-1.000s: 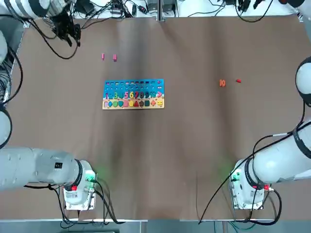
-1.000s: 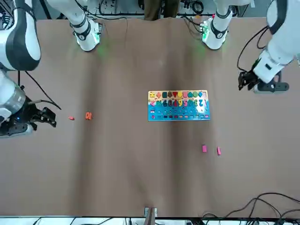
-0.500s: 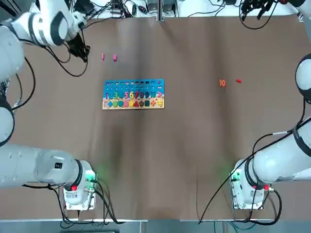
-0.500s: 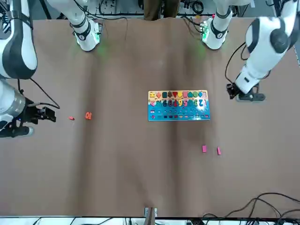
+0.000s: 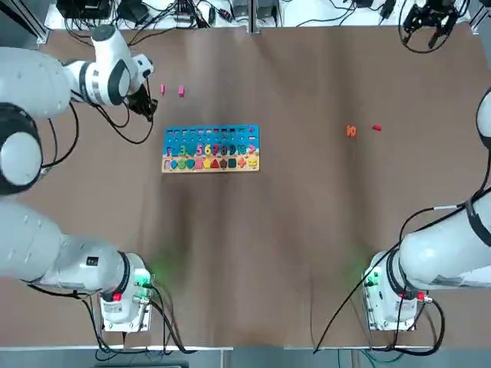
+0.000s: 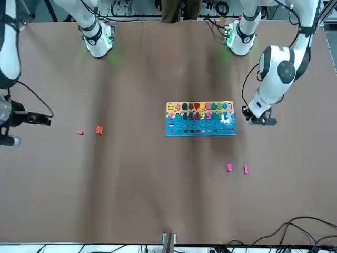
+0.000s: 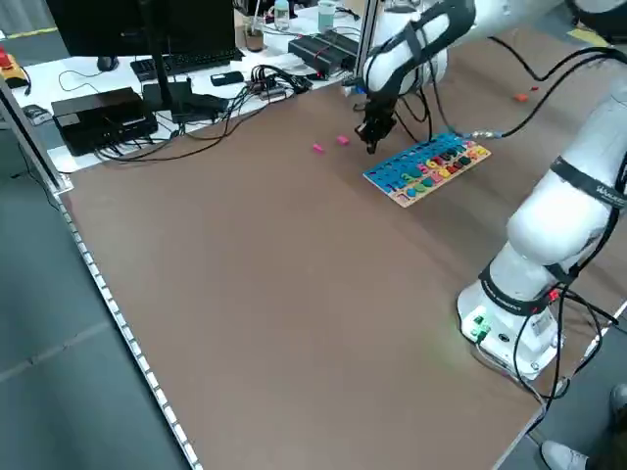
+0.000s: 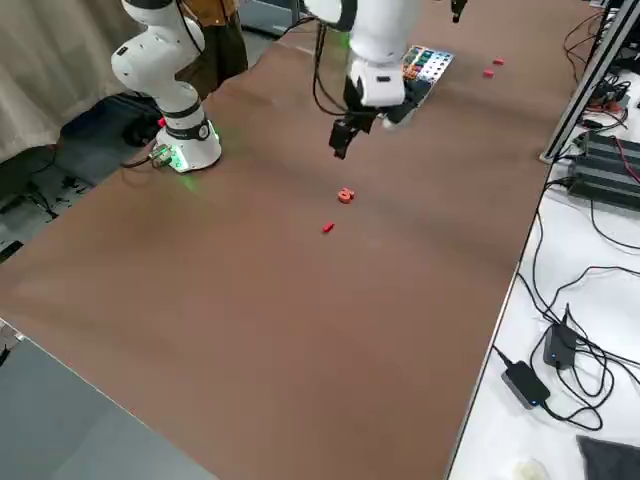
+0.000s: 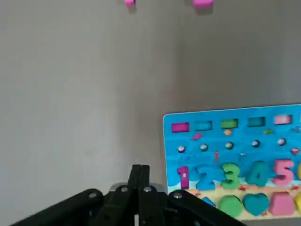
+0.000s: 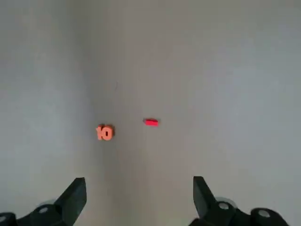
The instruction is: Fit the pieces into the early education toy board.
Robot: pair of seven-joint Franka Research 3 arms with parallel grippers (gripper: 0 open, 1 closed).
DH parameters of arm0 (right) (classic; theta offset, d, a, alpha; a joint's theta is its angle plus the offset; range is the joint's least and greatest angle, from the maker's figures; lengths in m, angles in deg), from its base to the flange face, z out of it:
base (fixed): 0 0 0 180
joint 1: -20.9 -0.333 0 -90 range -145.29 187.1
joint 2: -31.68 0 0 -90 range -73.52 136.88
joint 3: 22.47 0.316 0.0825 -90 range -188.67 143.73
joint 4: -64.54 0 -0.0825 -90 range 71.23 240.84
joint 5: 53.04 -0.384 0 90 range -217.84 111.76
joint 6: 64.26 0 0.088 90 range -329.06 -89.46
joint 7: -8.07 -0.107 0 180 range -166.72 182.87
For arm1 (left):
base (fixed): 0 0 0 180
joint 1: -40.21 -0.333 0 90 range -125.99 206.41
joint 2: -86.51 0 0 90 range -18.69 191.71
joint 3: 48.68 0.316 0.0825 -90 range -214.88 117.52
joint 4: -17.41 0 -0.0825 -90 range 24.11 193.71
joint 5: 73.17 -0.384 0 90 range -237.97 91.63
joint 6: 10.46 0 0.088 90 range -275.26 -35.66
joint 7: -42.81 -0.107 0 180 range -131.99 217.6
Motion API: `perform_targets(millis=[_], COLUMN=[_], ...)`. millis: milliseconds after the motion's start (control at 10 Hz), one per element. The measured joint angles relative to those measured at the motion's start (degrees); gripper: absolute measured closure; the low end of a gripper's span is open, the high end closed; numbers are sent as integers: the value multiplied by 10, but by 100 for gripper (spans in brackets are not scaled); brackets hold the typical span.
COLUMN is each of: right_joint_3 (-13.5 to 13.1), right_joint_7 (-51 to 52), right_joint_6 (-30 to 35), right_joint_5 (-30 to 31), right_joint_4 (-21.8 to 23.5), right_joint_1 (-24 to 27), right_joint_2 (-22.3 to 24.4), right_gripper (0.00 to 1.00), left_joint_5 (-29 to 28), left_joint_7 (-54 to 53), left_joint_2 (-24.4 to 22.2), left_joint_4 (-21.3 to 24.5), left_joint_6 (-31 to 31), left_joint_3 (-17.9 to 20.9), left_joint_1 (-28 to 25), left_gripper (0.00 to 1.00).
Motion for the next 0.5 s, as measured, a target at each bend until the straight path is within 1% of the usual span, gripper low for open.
perform_targets(millis=[100, 200, 400, 500], right_joint_3=[3, 7, 11, 11], right_joint_7=[-3, -4, -20, -28], right_joint_6=[-20, -55, -138, -159], right_joint_5=[0, 0, -1, 0], right_joint_4=[16, 36, 92, 111], right_joint_1=[-2, -10, -48, -68], right_joint_2=[-1, -2, -5, -6], right_gripper=[0, 0, 1, 2], left_joint_5=[0, 0, 0, 0], left_joint_7=[2, 3, 5, 5], left_joint_2=[26, 49, 82, 89], left_joint_4=[0, 0, 0, 0], left_joint_6=[-18, -32, -45, -46], left_joint_3=[0, 0, 0, 0], left_joint_1=[0, 0, 0, 0], left_gripper=[99, 99, 99, 99])
